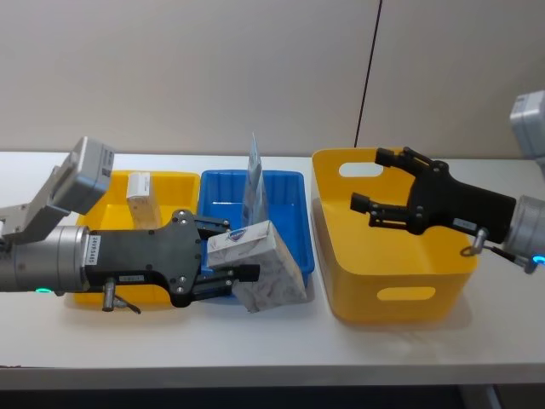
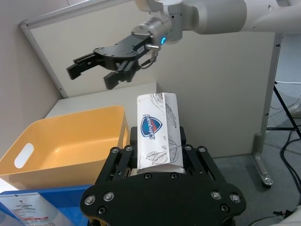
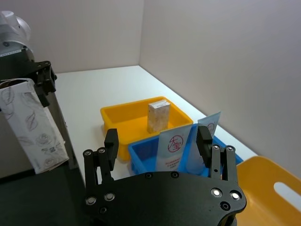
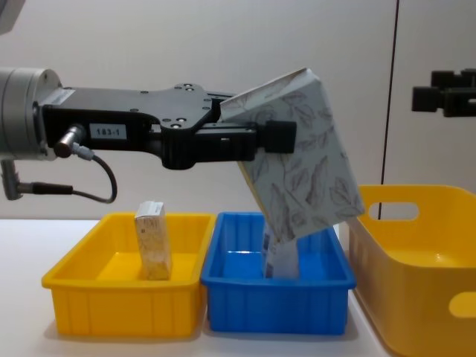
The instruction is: Bimanual collaborative sorting of washing and personal care products
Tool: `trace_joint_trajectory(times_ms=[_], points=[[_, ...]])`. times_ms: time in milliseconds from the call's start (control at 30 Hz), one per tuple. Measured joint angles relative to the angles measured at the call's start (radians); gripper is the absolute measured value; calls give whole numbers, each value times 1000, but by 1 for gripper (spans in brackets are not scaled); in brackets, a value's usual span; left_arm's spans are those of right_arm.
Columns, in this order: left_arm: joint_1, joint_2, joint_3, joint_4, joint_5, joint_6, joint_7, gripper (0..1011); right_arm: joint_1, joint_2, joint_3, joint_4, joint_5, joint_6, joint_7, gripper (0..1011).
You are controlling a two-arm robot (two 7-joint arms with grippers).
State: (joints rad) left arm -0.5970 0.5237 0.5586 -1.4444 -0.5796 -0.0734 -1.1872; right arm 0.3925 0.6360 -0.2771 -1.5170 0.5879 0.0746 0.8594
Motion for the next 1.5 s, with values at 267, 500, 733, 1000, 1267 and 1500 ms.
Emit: trace_joint_trajectory(times_ms=[267, 500, 733, 1000, 1267, 1500], points=[[0, 0, 0, 0, 0, 0, 0, 378, -95, 46, 40, -87, 44, 29, -29, 1000], [0, 0, 0, 0, 0, 0, 0, 378, -163, 76, 65, -147, 78, 34, -35, 1000], [0, 0, 0, 0, 0, 0, 0, 378, -193, 99, 69, -174, 100, 31, -10, 1000], [0, 0, 0, 0, 0, 0, 0, 378, -173, 110, 40, -164, 109, 20, 49, 1000], [0, 0, 0, 0, 0, 0, 0, 378, -108, 95, -11, -117, 99, 9, 110, 1000], [0, 0, 0, 0, 0, 0, 0, 378, -53, 77, -58, -76, 81, 0, 154, 1000]])
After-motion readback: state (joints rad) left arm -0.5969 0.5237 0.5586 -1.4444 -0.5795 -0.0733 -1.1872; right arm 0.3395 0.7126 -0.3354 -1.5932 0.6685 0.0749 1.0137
